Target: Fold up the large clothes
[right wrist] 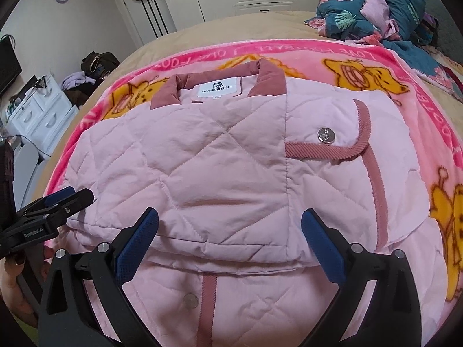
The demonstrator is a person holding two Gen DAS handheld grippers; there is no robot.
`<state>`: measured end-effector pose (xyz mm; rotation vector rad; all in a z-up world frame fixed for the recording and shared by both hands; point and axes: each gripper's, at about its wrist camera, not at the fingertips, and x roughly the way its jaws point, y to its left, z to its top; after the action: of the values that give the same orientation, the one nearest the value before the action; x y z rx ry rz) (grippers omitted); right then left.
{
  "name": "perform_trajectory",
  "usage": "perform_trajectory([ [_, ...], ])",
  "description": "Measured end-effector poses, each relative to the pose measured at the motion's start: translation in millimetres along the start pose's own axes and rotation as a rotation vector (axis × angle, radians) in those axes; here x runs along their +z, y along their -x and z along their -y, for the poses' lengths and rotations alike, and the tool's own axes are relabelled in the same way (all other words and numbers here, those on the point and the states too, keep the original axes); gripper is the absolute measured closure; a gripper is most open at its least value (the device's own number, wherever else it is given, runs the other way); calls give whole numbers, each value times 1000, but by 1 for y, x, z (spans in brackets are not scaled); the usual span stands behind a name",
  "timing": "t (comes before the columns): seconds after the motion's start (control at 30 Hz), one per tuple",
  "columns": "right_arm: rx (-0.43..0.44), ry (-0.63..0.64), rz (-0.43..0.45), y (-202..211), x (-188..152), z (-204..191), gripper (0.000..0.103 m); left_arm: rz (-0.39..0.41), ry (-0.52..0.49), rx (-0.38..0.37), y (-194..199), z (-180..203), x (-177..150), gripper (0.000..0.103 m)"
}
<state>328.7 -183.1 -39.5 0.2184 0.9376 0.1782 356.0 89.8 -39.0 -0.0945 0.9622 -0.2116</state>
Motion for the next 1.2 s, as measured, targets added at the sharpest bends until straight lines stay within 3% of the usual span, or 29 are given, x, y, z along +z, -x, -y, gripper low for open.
perform_trajectory([
  [0.37,6,-42,56,27,0,6,4,31,23,-6,23,7,4,9],
  [0.77,9,-56,113,66,-1,12,4,82,-52,-15,63,37,1,9],
  [1.2,12,-49,208,117,-7,10,4,134,-66,-12,95,44,-6,9],
])
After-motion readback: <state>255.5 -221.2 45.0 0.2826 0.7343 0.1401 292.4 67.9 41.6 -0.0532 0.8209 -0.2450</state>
